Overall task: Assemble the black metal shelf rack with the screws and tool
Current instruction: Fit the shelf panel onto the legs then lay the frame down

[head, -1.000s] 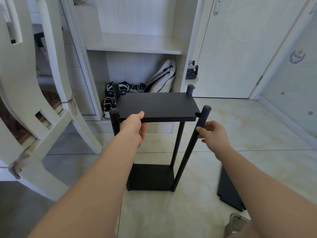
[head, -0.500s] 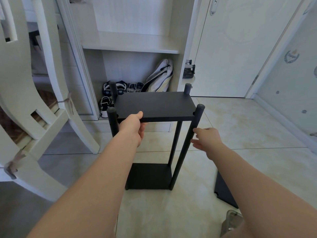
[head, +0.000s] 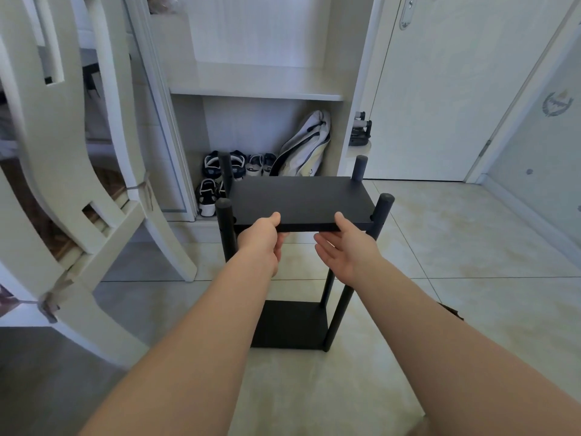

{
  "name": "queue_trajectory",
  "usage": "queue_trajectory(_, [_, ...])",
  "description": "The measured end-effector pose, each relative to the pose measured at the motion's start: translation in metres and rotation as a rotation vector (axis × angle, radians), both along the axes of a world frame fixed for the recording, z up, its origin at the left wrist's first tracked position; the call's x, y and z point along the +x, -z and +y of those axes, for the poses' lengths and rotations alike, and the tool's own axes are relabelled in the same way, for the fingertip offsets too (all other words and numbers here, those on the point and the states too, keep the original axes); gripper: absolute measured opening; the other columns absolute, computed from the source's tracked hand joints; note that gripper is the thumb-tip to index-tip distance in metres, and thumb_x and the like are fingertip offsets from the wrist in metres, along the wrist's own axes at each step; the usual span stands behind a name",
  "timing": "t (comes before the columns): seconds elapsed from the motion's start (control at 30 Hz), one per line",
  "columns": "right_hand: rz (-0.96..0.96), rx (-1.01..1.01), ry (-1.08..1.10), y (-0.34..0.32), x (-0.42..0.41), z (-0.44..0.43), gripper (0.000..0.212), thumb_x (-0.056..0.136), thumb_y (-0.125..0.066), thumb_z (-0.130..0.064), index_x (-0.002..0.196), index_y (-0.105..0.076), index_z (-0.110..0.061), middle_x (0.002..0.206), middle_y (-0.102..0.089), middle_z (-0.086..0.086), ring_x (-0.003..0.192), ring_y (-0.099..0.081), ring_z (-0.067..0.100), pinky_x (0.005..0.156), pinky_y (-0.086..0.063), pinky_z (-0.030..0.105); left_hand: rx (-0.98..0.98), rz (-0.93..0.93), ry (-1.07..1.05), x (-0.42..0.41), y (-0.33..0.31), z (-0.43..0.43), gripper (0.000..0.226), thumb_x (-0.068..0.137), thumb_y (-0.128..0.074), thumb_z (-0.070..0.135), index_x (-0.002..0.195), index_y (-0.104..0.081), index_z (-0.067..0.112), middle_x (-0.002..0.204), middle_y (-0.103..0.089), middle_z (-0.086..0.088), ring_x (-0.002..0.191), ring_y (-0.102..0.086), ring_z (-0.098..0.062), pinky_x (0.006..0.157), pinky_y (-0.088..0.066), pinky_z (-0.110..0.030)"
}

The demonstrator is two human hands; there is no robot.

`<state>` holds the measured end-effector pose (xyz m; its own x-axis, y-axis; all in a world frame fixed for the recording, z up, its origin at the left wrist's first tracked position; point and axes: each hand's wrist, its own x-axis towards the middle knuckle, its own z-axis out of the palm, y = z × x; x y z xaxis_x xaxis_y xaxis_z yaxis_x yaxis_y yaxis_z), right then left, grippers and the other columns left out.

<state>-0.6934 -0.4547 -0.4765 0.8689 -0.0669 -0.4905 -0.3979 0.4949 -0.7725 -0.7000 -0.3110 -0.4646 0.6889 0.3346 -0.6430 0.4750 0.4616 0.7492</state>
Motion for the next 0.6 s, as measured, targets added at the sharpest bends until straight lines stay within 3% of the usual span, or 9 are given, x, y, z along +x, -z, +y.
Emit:
queue_trajectory(0.43, [0.058, -0.083, 0.024, 0.024, 0.001, 0.008, 0.025, 0.100, -0.065, -0.020, 0.120, -0.059, -0.006, 0.102, -0.074, 0.016, 0.086, -0.076, 0.024, 0.069, -0.060, 0.033, -0.028, 0.054, -0.055, -0.005, 0.026, -0.003, 0.028, 0.089, -0.073, 0.033, 0.105, -0.063, 0.013, 0.098, -0.074, -0.005, 0.076, -0.059, -0.011, 0.065, -0.048, -0.022])
queue_trajectory(0.6, [0.068, -0.094, 0.050, 0.037, 0.003, 0.011, 0.023, 0.100, -0.064, -0.018, 0.120, -0.058, -0.005, 0.100, -0.074, 0.015, 0.085, -0.076, 0.024, 0.067, -0.061, 0.032, -0.071, 0.082, -0.117, -0.004, 0.041, -0.004, 0.029, 0.086, -0.076, 0.033, 0.099, -0.060, 0.013, 0.084, -0.069, -0.002, 0.072, -0.057, -0.011, 0.061, -0.048, -0.023])
